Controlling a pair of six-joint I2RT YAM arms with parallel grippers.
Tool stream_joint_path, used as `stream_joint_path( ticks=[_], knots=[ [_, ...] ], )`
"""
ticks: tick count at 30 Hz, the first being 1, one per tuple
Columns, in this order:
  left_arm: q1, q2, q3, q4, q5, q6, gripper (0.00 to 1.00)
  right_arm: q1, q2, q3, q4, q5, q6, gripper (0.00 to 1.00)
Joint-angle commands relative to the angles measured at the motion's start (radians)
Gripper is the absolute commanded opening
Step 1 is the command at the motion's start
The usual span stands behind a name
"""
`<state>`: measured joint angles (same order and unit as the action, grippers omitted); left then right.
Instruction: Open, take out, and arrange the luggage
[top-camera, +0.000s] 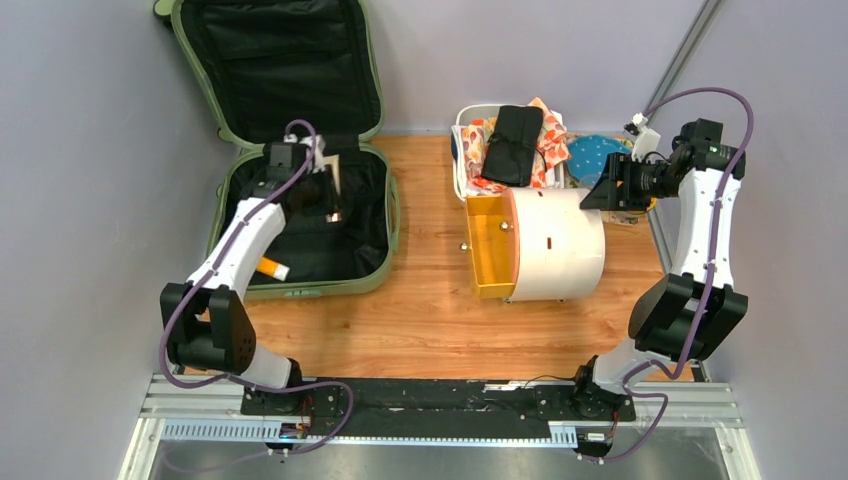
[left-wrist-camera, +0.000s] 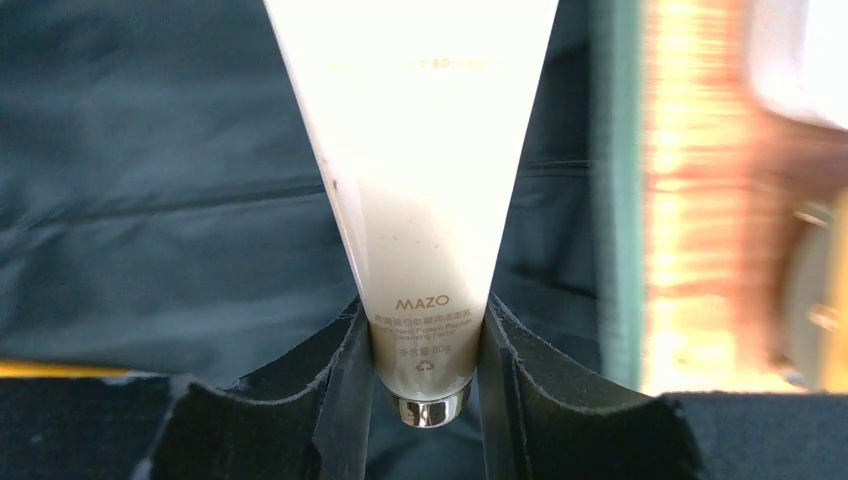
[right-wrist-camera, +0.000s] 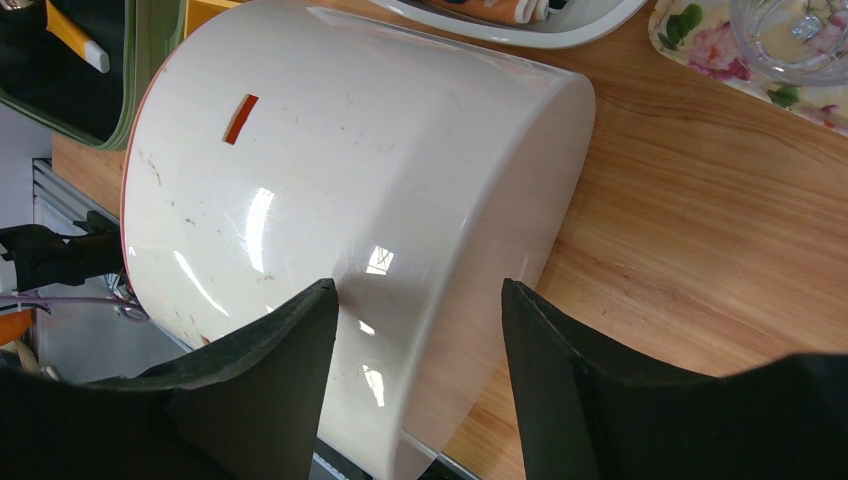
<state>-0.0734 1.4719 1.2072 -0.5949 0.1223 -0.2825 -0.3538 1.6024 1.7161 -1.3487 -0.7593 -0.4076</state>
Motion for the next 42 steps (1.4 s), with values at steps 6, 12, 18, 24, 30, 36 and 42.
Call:
stream_joint_path(
  ticks=[6,12,18,24,30,36,42],
  knots=[
    [-0.406,0.040,0.173,0.107,0.246,-0.240,0.00,0.006,-0.021,-0.010,-0.176,0.060,-0.027,0.63],
    [-0.565,0.122,0.227,0.237,0.298,-0.325,0.00,0.007,-0.039,-0.032,-0.136,0.058,0.001,0.63],
    [-0.623,0.212,0.331,0.313,0.332,-0.417,0.00,0.007,-0.070,-0.056,-0.121,0.072,0.015,0.63],
    [-0.644,0.225,0.321,0.376,0.367,-0.537,0.00,0.013,-0.087,-0.076,-0.112,0.075,0.024,0.63],
    [-0.678,0.237,0.328,0.376,0.364,-0.549,0.02,0.016,-0.087,-0.085,-0.102,0.077,0.036,0.63],
    [-0.707,0.232,0.327,0.372,0.350,-0.538,0.28,0.024,-0.094,-0.090,-0.109,0.080,0.027,0.63],
    [-0.720,0.223,0.325,0.360,0.339,-0.523,0.65,0.026,-0.098,-0.093,-0.109,0.074,0.030,0.63]
  ],
)
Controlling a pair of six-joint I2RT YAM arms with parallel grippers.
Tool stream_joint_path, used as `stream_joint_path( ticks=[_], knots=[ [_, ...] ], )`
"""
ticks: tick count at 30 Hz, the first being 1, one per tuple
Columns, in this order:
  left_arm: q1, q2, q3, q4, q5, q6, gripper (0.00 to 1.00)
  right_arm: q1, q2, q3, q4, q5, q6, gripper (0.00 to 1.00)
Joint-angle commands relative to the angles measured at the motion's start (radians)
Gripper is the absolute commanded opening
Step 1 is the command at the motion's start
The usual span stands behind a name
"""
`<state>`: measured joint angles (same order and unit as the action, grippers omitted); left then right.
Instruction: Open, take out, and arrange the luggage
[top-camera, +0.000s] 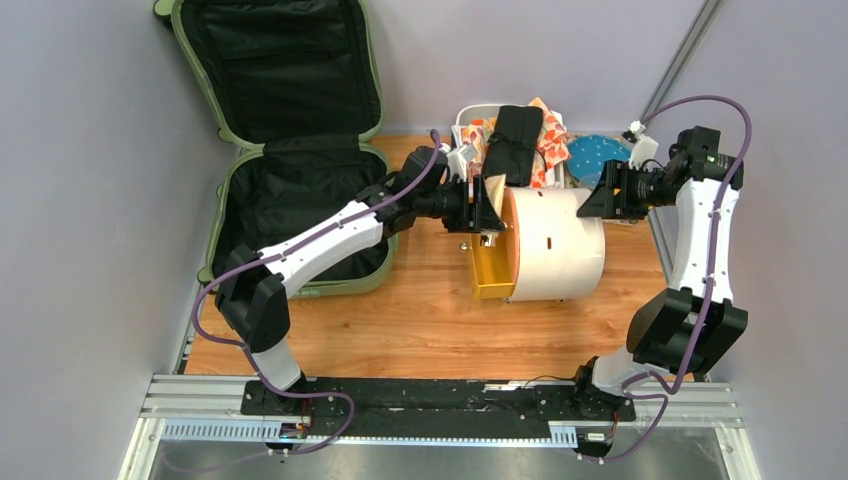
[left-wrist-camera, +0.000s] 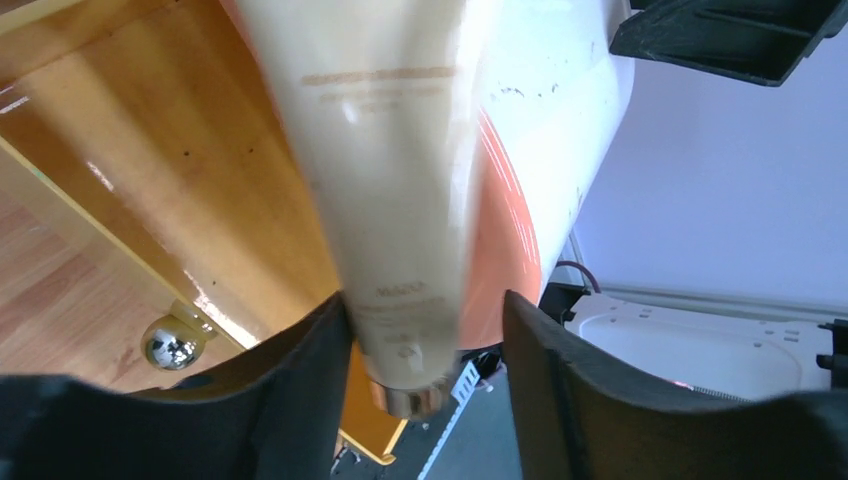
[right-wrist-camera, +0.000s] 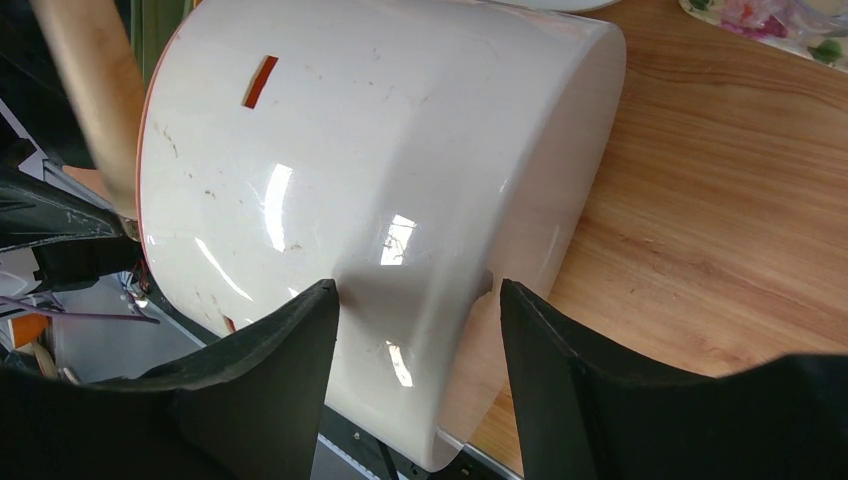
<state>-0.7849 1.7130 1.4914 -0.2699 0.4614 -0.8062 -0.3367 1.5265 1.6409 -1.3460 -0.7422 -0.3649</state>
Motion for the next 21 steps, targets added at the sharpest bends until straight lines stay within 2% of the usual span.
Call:
stream_joint_path(
  ticks=[1,9,14,17,21],
  knots=[
    [-0.010,-0.015,0.040,0.031,0.002,-0.007,0.66,0.008,-0.023,-0.018,-0.108,0.056,-0.012,0.63],
    [-0.008,-0.036,0.033,0.029,-0.017,0.015,0.70,0.010,-0.043,-0.029,-0.108,0.060,-0.020,0.63],
    [0.002,-0.082,0.017,-0.005,-0.052,0.131,0.70,0.010,-0.049,-0.033,-0.105,0.061,-0.020,0.63],
    [0.042,-0.137,-0.046,0.008,-0.038,0.202,0.66,0.010,-0.052,-0.033,-0.107,0.061,-0.023,0.64],
    [0.113,-0.257,-0.235,0.147,0.078,0.300,0.61,0.010,-0.054,-0.032,-0.110,0.060,-0.029,0.64]
  ],
)
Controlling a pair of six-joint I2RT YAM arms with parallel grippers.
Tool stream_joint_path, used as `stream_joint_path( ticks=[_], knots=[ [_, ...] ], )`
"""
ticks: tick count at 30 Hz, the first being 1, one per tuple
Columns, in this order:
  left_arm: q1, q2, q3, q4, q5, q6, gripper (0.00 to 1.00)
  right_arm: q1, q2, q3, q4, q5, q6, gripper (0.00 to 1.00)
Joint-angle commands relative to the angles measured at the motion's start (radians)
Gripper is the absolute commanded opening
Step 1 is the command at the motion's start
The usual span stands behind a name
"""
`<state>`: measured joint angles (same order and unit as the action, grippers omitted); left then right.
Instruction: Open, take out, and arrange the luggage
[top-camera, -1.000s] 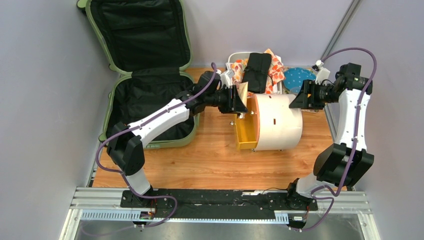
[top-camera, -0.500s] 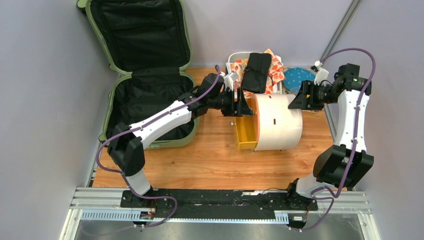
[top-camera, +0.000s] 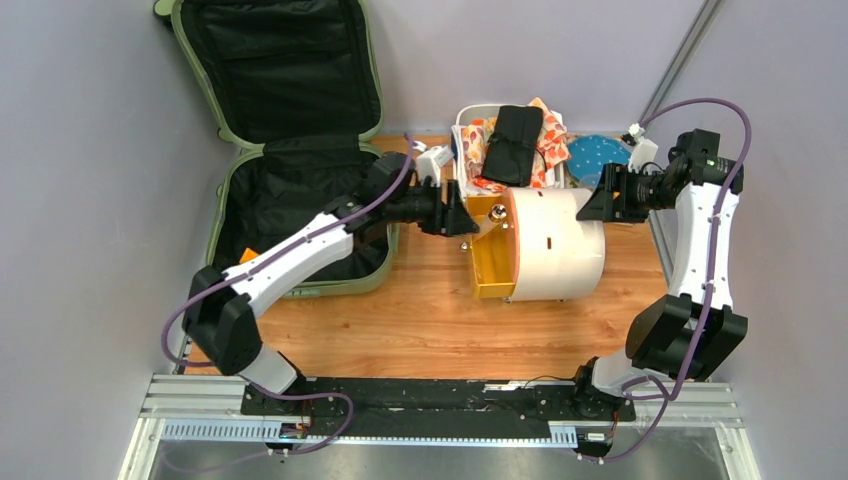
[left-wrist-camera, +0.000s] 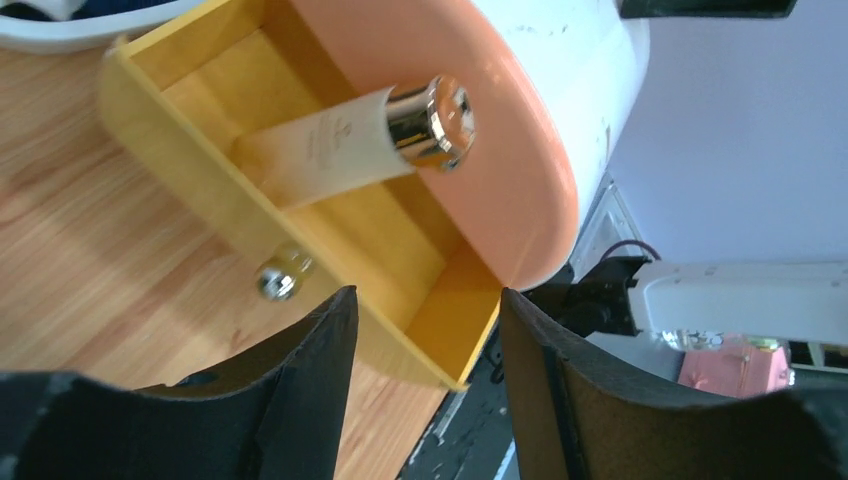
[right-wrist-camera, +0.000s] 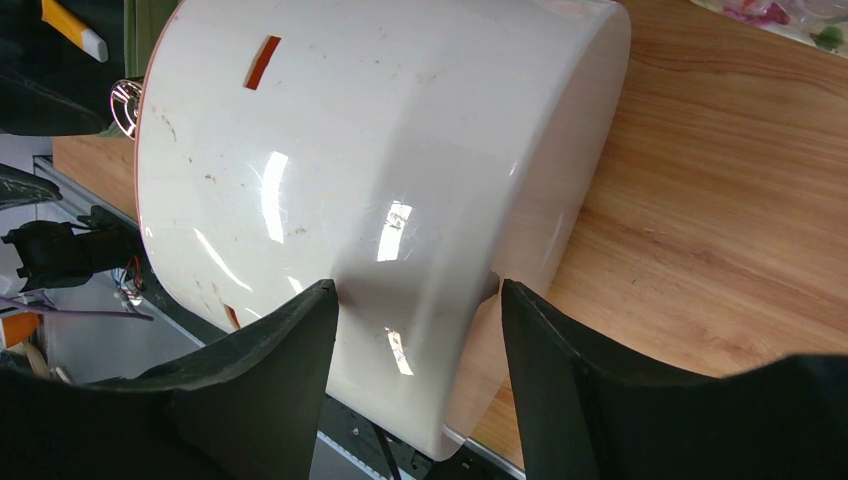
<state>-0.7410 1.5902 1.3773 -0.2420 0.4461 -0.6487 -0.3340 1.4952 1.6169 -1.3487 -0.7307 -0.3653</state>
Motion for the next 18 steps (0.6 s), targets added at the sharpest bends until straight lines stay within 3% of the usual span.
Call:
stream_joint_path(
  ticks=[1,4,6,10,14,18],
  knots=[
    [0.075,-0.151,-0.145,0.138,0.101,0.173,0.59,0.007,-0.024,-0.008,-0.107,0.053,-0.034,0.64],
    [0.077,-0.182,-0.172,0.162,0.117,0.360,0.59,0.006,-0.024,-0.008,-0.113,0.063,-0.049,0.64],
    [0.077,-0.152,-0.110,0.139,0.146,0.475,0.61,0.006,-0.024,-0.006,-0.116,0.063,-0.053,0.64],
    [0.077,-0.085,0.008,0.087,0.282,0.703,0.79,0.006,-0.010,0.014,-0.119,0.053,-0.054,0.64],
    [0.077,-0.017,0.081,0.050,0.400,0.883,0.77,0.006,-0.006,0.024,-0.127,0.050,-0.055,0.64],
    [0.075,0.027,0.101,0.095,0.425,0.989,0.77,0.006,-0.003,0.023,-0.127,0.048,-0.055,0.64]
  ],
)
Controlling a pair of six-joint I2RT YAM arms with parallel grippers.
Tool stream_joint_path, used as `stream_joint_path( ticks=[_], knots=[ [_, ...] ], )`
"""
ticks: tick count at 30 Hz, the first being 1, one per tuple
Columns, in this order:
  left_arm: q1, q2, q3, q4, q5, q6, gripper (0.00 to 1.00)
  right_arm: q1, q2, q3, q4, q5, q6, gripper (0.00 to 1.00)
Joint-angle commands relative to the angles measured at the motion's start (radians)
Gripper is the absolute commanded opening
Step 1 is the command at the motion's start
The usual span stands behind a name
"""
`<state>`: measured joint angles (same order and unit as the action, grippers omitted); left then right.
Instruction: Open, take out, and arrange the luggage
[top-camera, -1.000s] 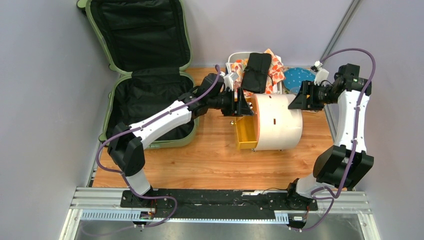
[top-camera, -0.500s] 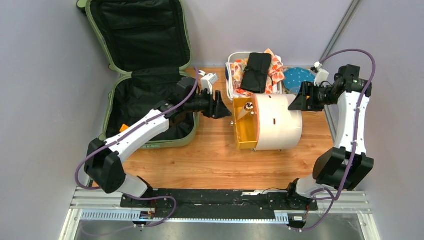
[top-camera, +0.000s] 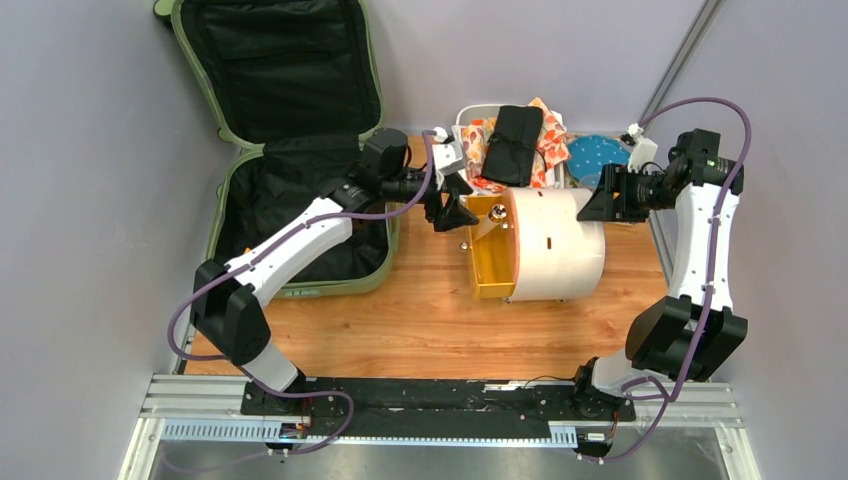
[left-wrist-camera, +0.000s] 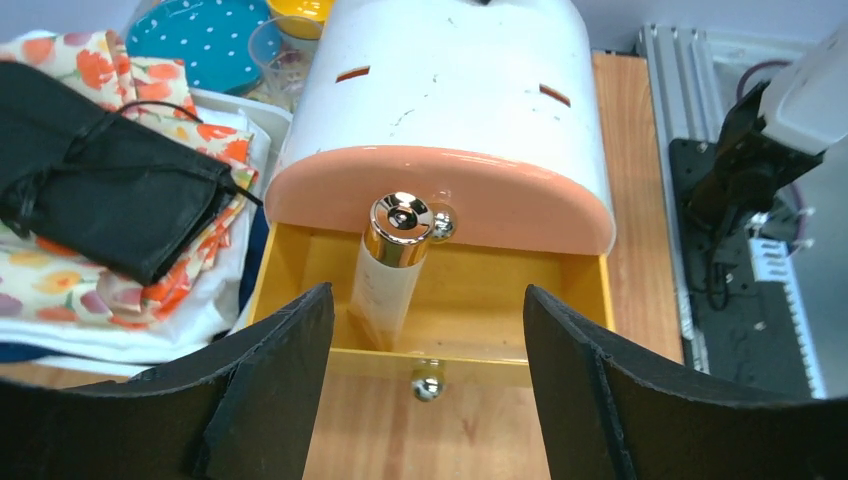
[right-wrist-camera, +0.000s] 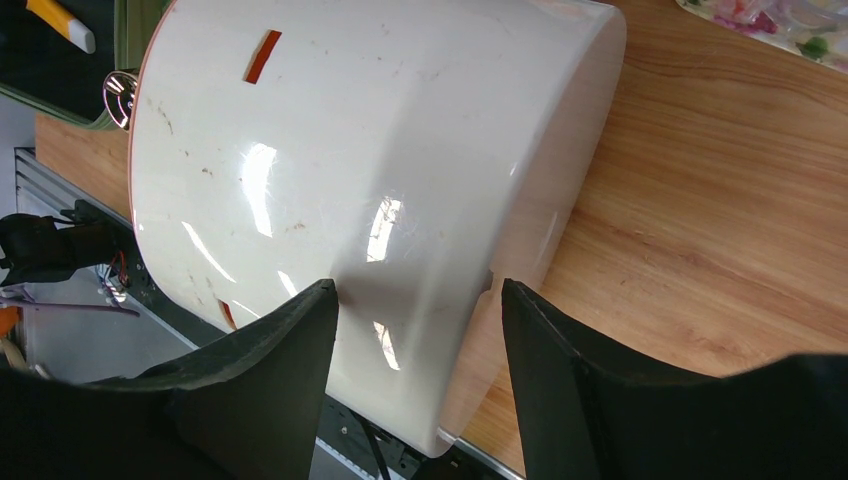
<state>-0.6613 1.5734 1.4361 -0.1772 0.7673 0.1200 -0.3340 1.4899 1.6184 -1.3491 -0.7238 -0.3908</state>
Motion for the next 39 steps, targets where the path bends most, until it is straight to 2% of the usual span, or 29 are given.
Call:
stream_joint_path(
  ticks=[1,4,10,20,30,32,36,39],
  knots=[
    [-0.007,0.051,0.044,0.036,0.110,0.239,0.77,0.007,0.004,0.023,-0.127,0.041,-0.031,0.64],
    [-0.008,0.079,0.047,0.077,0.122,0.274,0.77,0.006,0.009,0.021,-0.127,0.038,-0.031,0.64],
    [-0.014,0.146,0.084,0.145,0.125,0.242,0.75,0.007,0.021,0.024,-0.125,0.029,-0.026,0.64],
    [-0.040,0.243,0.159,0.200,0.162,0.170,0.70,0.006,0.040,0.031,-0.125,0.035,-0.026,0.64],
    [-0.058,0.278,0.162,0.200,0.185,0.142,0.65,0.006,0.063,0.046,-0.122,0.037,-0.031,0.64],
    [-0.058,0.274,0.153,0.208,0.172,0.135,0.61,0.004,0.067,0.049,-0.124,0.038,-0.033,0.64],
    [-0.055,0.260,0.135,0.240,0.178,0.104,0.43,0.004,0.070,0.048,-0.124,0.043,-0.040,0.64],
    [-0.057,0.246,0.115,0.286,0.168,0.063,0.36,0.004,0.070,0.049,-0.125,0.043,-0.042,0.64]
  ],
)
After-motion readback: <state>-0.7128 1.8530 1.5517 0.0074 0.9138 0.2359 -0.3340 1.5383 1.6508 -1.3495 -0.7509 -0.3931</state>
